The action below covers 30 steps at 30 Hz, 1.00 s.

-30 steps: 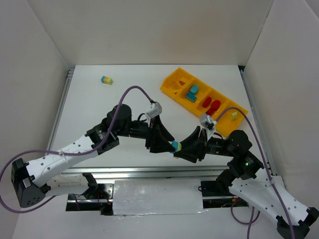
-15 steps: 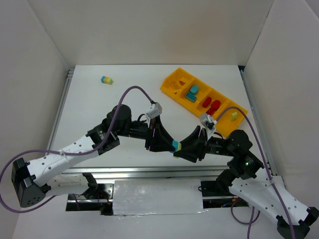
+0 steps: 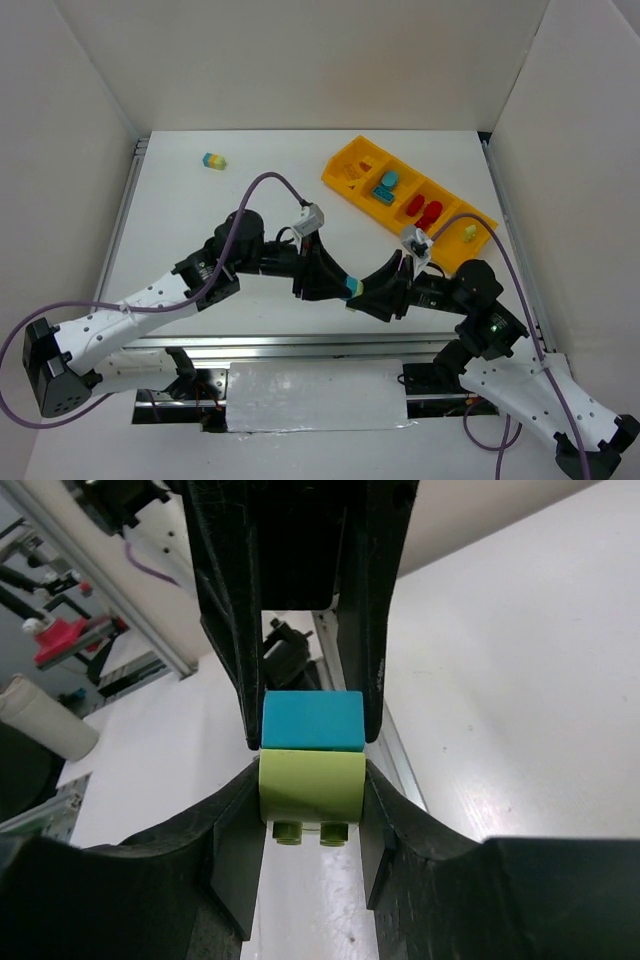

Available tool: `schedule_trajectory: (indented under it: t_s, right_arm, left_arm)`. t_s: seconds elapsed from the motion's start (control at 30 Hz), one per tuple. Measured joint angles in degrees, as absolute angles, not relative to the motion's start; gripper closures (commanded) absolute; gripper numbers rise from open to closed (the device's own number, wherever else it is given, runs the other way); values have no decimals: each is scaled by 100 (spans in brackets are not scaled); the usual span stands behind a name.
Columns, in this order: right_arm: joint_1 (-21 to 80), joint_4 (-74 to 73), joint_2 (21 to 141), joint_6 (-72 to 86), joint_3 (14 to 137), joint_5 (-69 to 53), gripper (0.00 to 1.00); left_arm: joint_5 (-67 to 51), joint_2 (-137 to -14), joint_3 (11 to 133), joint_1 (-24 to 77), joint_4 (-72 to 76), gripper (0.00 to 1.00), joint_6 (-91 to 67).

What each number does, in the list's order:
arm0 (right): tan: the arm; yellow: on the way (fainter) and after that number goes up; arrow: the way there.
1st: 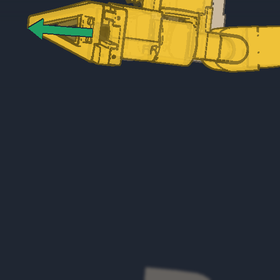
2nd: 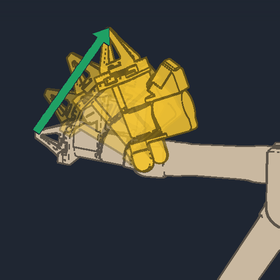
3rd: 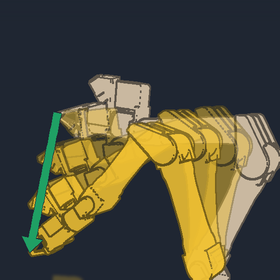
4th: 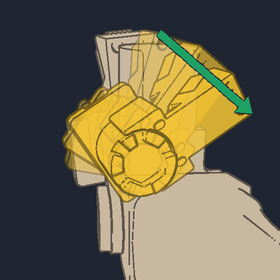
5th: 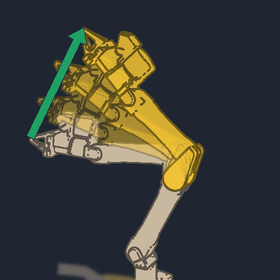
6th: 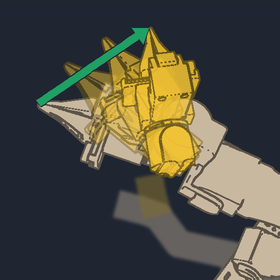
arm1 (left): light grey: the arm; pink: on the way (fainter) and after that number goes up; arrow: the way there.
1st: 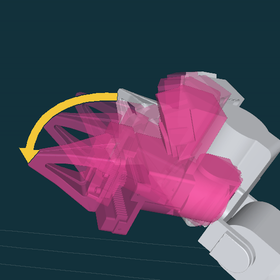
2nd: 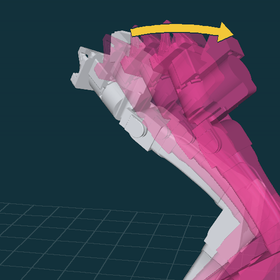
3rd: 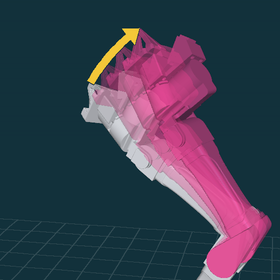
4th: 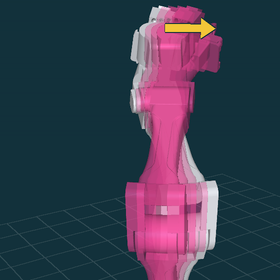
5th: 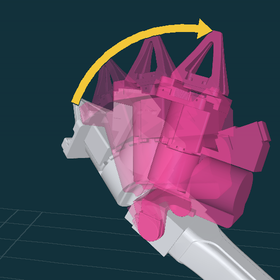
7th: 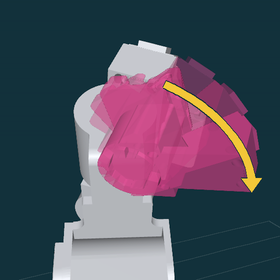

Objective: Sort the legos into containers by color

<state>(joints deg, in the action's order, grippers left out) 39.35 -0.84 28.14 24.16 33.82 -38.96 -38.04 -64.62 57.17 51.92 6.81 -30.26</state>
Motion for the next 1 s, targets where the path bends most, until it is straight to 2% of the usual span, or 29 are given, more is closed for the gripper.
schedule_trajectory:
  t_s: [0.37,0.5,0.77,0.93,1.0]
  right_arm:
    - [3758,-357,2773,2121,3179,-2823,100]
    - [3754,-725,2930,2368,3264,-1741,100]
    - [3734,-2659,3026,4115,4071,1669,100]
    - [3723,-3352,2410,4558,4244,2536,100]
    - [3721,-3468,2292,4648,4329,2683,100]
  left_arm:
    - [-3841,-6589,5896,4027,475,100,-3035]
    - [-3483,-7216,6523,3988,298,100,-2965]
    - [-1660,-10068,8847,3975,-67,100,-2646]
    - [-1052,-12221,10923,3944,-552,100,-2504]
    - [-915,-12903,11633,3944,-681,96,-2429]
